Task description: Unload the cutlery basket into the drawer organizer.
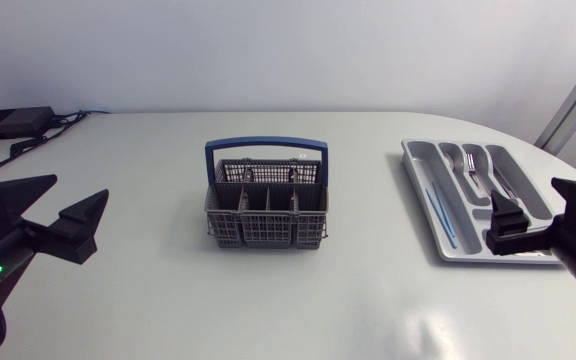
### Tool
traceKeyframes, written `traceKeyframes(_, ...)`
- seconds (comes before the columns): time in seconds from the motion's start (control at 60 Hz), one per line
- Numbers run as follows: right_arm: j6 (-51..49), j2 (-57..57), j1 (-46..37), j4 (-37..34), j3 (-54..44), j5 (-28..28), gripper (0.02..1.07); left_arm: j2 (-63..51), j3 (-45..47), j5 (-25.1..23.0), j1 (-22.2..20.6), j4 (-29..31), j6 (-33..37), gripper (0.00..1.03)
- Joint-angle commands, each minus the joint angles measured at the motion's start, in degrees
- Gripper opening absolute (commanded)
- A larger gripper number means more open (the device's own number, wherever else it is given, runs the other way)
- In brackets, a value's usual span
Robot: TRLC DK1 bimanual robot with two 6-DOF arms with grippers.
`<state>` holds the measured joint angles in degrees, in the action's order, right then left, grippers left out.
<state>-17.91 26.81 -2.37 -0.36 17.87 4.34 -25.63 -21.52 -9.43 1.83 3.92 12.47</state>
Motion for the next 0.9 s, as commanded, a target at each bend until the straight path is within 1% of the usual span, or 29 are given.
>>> traceKeyframes(0.0, 3.10, -2.65, 0.05, 0.66, -2.61, -0.15, 1.02, 2.77, 3.09, 1.13, 0.07, -1.18, -2.41, 0.98)
traceKeyframes(0.717, 16.81, -25.00, 2.20, 0.38, -16.73, -4.03, 1.02, 25.26, 21.22, 9.30, -1.79, -3.88, -12.31, 0.98)
traceKeyframes(0.883, 17.91, -26.81, 2.37, 0.36, -17.87, -4.34, 1.02, 25.63, 21.52, 9.43, -1.83, -3.92, -12.47, 0.98)
